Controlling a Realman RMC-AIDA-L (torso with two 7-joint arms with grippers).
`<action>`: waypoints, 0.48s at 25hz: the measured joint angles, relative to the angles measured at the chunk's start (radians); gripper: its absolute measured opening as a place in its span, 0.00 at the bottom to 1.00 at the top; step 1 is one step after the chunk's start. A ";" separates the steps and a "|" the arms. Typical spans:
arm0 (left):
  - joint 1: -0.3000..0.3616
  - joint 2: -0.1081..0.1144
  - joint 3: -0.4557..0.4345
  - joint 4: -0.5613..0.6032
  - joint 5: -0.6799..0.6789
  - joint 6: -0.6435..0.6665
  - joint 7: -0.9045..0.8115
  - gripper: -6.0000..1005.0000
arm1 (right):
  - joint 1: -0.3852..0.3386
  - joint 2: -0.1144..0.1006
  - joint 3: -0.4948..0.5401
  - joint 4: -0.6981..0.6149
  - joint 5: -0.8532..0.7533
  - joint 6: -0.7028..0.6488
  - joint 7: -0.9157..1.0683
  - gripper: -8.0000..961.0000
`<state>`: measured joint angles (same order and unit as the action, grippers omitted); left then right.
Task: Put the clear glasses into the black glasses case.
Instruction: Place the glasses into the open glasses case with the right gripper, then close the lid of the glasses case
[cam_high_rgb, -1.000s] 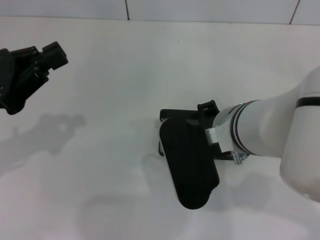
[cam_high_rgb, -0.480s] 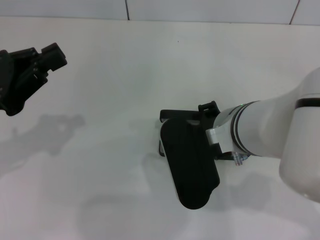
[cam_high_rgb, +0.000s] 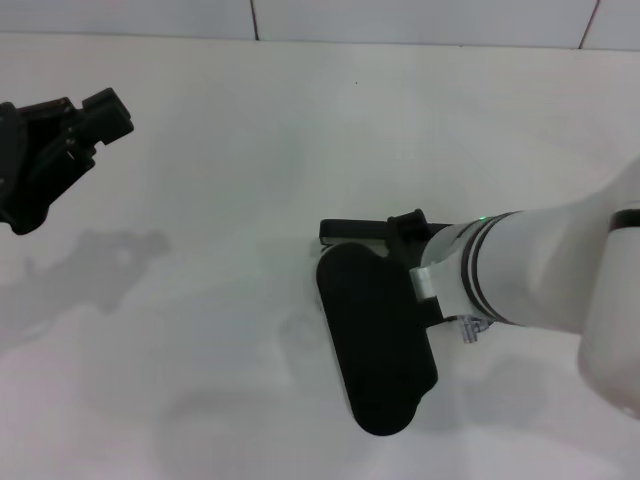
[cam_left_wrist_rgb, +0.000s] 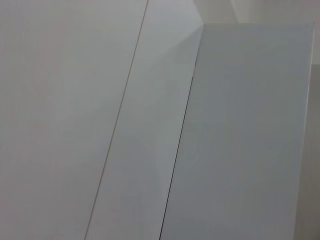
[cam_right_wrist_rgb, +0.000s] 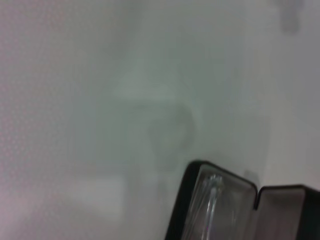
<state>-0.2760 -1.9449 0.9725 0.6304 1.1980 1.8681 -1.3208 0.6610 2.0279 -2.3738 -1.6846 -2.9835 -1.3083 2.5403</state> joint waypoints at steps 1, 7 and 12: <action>0.000 0.000 0.000 0.000 0.000 0.000 0.000 0.09 | -0.006 0.000 0.002 -0.011 0.000 0.000 0.000 0.18; 0.000 0.000 0.000 0.000 0.000 0.002 -0.004 0.09 | -0.075 0.000 0.064 -0.109 0.021 0.000 -0.002 0.18; 0.002 0.000 0.000 0.000 -0.002 0.002 -0.007 0.09 | -0.201 -0.009 0.260 -0.309 0.276 -0.001 -0.067 0.18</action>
<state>-0.2738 -1.9452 0.9725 0.6304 1.1955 1.8703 -1.3280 0.4601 2.0190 -2.1140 -1.9939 -2.7074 -1.3096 2.4732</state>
